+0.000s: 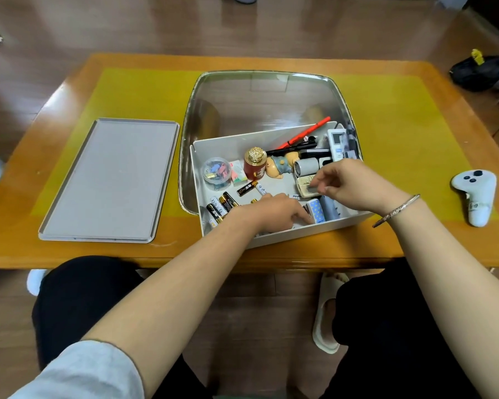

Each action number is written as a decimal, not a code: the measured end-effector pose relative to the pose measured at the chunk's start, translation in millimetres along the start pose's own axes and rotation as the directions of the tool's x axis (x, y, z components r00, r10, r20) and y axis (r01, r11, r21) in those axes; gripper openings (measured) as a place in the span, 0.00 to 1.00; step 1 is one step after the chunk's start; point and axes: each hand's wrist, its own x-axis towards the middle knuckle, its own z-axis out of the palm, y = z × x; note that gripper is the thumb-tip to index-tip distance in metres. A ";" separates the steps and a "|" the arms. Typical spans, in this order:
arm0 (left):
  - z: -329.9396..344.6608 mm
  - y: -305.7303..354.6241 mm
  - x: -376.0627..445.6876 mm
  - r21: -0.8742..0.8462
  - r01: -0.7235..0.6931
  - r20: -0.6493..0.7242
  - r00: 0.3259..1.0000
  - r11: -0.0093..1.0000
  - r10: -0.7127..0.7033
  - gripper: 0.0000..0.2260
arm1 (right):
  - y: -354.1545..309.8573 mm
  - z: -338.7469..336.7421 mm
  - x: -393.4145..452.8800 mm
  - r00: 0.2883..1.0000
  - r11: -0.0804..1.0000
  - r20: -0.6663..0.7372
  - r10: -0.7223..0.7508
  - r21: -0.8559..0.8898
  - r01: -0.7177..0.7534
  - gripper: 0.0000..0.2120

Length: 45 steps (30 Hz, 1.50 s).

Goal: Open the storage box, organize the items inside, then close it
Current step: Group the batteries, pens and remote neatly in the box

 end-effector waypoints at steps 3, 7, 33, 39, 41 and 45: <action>-3.1 -4.1 -5.5 -0.077 0.031 -0.080 0.996 0.997 -0.037 0.19 | -3.7 1.2 1.0 0.997 1.000 -0.068 0.021 -0.016 -0.022 0.08; -10.0 -19.9 -23.7 -0.073 0.076 -0.256 0.962 0.994 -0.093 0.15 | -15.3 9.2 2.6 0.998 0.995 -0.051 0.048 -0.090 -0.052 0.04; -7.9 -60.2 -78.7 -0.119 0.299 -0.815 0.515 0.947 -0.265 0.11 | -25.4 50.3 10.7 0.980 0.898 -0.098 0.173 -0.394 -0.197 0.05; -6.0 -60.4 -76.0 -0.249 0.418 -0.791 0.433 0.873 -0.433 0.28 | -23.7 25.3 15.6 0.941 0.963 -0.223 0.256 0.149 -0.226 0.14; -5.9 -60.5 -75.9 -0.297 0.400 -0.785 0.414 0.867 -0.460 0.28 | -14.8 15.7 18.7 0.874 0.963 -0.409 0.262 0.164 -0.212 0.13; -5.2 -61.5 -74.9 -0.362 0.372 -0.757 0.418 0.855 -0.502 0.29 | 1.8 8.3 24.0 0.821 0.949 -0.502 0.272 -0.004 -0.316 0.19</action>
